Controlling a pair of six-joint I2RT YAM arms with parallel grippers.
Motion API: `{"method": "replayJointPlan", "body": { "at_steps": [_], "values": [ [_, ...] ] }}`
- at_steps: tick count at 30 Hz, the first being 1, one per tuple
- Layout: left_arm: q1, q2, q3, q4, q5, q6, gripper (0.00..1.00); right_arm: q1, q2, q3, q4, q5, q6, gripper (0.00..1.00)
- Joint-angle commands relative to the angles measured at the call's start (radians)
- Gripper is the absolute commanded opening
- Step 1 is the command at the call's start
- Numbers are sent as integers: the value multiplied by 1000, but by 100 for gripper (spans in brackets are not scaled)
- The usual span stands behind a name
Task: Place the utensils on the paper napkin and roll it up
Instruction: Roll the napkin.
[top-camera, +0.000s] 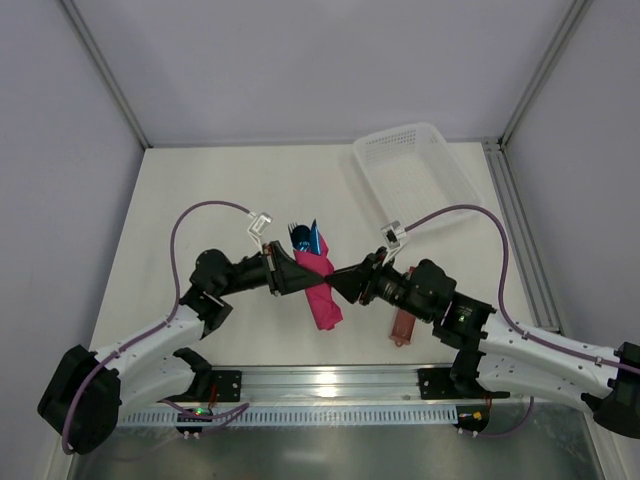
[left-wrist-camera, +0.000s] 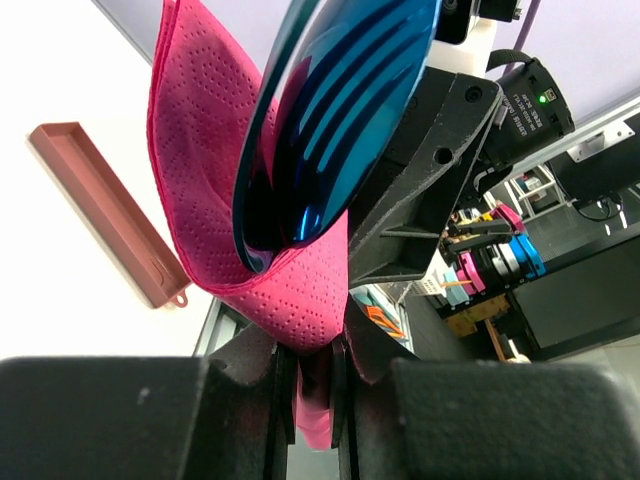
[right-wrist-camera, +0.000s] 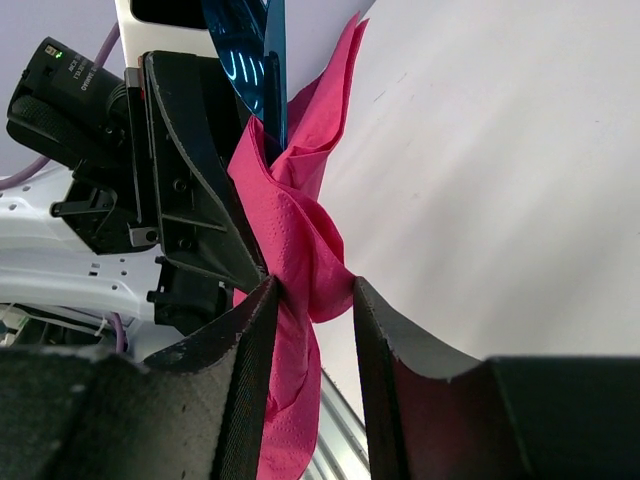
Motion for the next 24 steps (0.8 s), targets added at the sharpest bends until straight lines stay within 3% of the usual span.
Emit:
{"method": "replayJointPlan", "body": {
  "at_steps": [1,8,18,24],
  "values": [
    [-11,-21,21,59,15,4,0,3,19,42,104,-19,5,40],
    [-15,-20,18,66,23,6,0,3,35,32,153,-30,17,42],
    [-15,-20,18,21,20,32,0,3,-106,5,41,74,106,42],
    [-15,-24,18,7,18,38,0,3,-97,15,28,80,118,38]
  ]
}}
